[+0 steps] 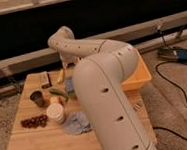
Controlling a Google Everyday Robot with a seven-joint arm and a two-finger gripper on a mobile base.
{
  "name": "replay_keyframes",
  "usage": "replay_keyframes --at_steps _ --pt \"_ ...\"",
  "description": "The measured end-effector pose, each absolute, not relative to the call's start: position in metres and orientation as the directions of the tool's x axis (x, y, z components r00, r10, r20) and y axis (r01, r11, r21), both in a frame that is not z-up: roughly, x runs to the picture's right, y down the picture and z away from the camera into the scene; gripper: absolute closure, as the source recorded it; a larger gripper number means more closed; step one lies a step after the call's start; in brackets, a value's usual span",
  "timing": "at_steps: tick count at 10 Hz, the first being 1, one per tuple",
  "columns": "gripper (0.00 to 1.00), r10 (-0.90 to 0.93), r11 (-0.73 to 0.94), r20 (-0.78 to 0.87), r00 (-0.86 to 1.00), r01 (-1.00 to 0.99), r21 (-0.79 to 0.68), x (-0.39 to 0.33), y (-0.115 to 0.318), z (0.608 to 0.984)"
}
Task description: Place banana in tray
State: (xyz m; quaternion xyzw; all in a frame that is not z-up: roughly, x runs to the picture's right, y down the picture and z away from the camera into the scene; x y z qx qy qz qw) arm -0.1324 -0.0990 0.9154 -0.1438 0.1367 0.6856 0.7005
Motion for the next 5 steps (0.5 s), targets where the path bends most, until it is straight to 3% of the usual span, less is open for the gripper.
replay_keyframes --at_steps 5 --pt "0.35 0.903 0.018 -0.426 0.063 -0.994 -0.108 -0.16 -0.085 0.958"
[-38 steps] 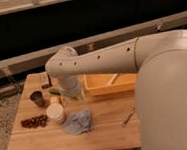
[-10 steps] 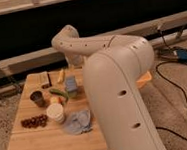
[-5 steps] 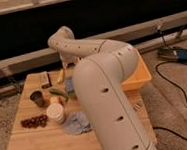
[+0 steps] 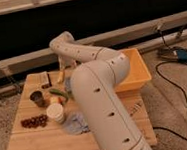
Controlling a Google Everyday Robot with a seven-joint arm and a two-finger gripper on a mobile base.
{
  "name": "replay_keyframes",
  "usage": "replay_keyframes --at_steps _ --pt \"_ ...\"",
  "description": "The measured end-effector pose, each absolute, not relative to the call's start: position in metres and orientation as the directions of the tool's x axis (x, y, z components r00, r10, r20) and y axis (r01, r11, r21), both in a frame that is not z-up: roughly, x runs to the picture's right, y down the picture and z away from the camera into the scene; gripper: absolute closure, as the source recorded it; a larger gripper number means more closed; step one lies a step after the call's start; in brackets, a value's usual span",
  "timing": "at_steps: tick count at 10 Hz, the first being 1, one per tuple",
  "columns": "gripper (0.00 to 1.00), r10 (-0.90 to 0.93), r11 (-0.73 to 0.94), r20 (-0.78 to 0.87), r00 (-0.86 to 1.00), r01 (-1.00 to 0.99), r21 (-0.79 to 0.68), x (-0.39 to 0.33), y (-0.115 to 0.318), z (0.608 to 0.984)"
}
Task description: Place banana in tray
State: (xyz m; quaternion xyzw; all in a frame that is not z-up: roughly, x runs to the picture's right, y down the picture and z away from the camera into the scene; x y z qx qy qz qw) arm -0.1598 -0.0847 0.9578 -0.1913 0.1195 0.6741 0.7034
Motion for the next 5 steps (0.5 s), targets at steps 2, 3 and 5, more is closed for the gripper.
replay_keyframes --at_steps 2,3,5 --pt "0.35 0.893 0.019 -0.444 0.077 -0.991 -0.135 -0.169 -0.08 0.971" --pt "0.35 0.889 0.015 -0.45 0.081 -0.989 -0.149 -0.172 -0.078 0.976" --pt "0.35 0.884 0.014 -0.459 0.095 -0.984 -0.176 -0.181 -0.075 0.987"
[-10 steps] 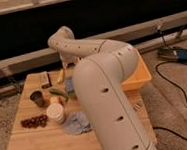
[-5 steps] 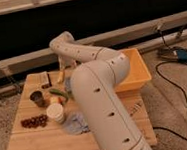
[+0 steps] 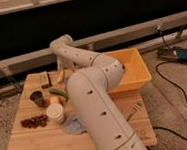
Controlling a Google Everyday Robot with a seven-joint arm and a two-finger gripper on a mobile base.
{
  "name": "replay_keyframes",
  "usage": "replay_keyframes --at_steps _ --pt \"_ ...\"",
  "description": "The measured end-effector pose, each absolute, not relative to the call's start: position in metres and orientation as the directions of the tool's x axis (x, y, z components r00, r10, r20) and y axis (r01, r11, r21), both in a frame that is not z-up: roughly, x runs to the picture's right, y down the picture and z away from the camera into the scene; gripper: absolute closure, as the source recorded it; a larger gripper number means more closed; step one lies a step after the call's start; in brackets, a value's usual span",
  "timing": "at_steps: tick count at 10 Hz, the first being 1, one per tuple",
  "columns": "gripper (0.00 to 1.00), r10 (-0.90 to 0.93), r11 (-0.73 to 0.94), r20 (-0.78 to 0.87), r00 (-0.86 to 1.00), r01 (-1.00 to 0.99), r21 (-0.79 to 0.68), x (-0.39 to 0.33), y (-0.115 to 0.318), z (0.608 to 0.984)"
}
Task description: Place banana in tray
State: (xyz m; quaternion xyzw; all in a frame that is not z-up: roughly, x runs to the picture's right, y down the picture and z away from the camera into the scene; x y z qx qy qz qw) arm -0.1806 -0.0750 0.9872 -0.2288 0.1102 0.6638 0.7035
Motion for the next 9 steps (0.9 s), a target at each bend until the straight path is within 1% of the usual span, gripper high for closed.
replay_keyframes --at_steps 4,9 --pt "0.35 0.889 0.021 -0.442 0.117 -0.976 -0.218 -0.206 -0.064 1.003" --pt "0.35 0.902 0.052 -0.409 0.137 -0.976 -0.212 -0.227 -0.049 1.011"
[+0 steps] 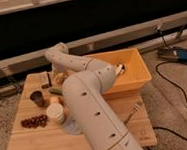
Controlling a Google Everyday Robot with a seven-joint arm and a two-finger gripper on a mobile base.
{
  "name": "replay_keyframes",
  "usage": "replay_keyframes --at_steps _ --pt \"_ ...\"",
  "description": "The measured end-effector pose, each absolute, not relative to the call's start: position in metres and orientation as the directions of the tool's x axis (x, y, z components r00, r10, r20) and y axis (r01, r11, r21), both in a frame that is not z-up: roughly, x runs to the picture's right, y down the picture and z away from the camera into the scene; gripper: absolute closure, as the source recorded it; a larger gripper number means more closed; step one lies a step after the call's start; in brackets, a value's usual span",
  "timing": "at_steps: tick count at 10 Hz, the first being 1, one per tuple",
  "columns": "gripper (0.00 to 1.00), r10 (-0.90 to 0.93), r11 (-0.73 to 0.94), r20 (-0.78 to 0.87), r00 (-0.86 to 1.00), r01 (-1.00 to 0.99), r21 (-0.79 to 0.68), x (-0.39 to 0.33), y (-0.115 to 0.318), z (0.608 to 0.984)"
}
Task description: Place banana in tray
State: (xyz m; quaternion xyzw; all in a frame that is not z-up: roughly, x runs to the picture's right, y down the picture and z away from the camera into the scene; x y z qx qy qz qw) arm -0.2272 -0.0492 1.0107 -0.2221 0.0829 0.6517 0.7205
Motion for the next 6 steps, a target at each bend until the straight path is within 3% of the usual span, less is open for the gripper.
replay_keyframes --at_steps 2,6 --pt "0.45 0.902 0.092 -0.399 0.163 -0.977 -0.19 -0.2387 -0.0459 1.014" --pt "0.83 0.889 0.164 -0.407 0.211 -0.975 -0.148 -0.2432 -0.0425 1.018"
